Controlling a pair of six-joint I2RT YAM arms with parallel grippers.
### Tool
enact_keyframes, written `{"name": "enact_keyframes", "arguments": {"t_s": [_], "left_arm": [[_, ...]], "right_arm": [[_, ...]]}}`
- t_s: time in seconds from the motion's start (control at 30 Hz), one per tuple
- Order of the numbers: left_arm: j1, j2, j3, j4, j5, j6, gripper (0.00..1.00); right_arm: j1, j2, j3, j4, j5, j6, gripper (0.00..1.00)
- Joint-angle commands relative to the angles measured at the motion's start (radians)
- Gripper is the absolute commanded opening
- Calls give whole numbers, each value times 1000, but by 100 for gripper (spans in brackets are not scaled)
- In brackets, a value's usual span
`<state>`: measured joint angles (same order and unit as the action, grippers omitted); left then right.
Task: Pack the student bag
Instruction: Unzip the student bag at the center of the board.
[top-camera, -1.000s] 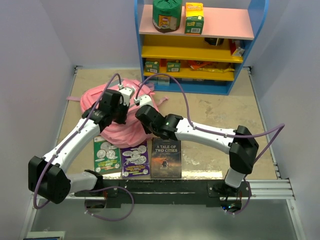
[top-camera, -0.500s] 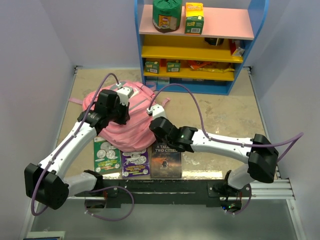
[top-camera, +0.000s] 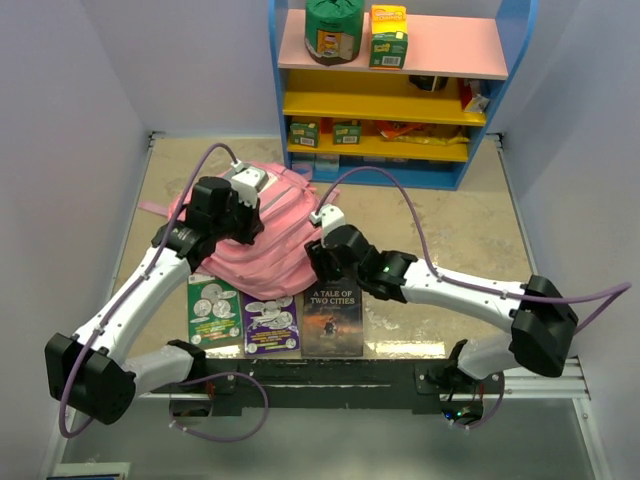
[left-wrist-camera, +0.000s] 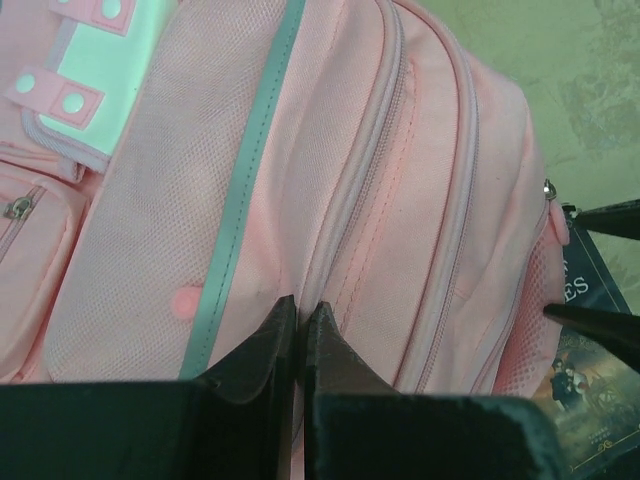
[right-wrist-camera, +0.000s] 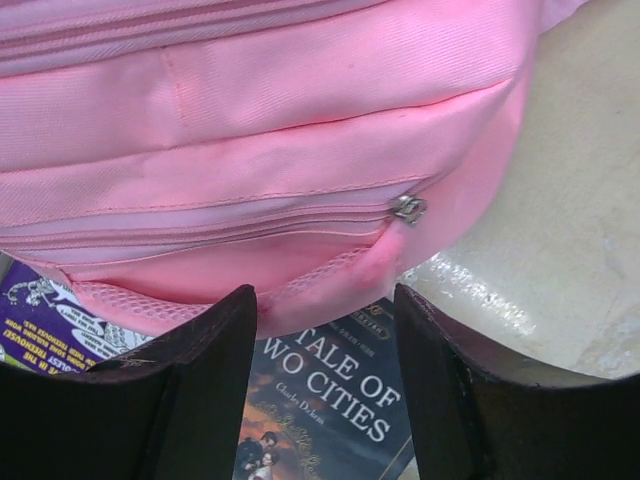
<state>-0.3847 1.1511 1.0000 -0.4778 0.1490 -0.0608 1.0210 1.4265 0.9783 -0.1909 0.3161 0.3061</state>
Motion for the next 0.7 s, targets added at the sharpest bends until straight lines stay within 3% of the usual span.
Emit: {"name": "enact_keyframes", "arguments": {"t_s": [0.0,0.23,0.37,0.47,0.57,0.6,0.67], "left_arm": [[4,-57,45,212,23,56,0],[6,-76,104,84,57,216,0],[6,-86,98,73,35,231,0],[6,-83,104,65,18,248,0],[6,-76,129,22,11,272,0],[6,-77,132,15,12,277,0],[7,-85,140,-10,20,297,0]], "right_arm": [[-51,-105,-35,106,-38,-100,58],[-99,-211,-154,250,-9,-208,25],[-139,-242,-191,309,-109,-242,19],[-157,-250,-214,358,-236,-266,29],[-183,-233,-234,413,-305,-286,55],[-191,-224,-239,442,-345,-289,74],[-211,-201,-254,476,-380,-295,80]]}}
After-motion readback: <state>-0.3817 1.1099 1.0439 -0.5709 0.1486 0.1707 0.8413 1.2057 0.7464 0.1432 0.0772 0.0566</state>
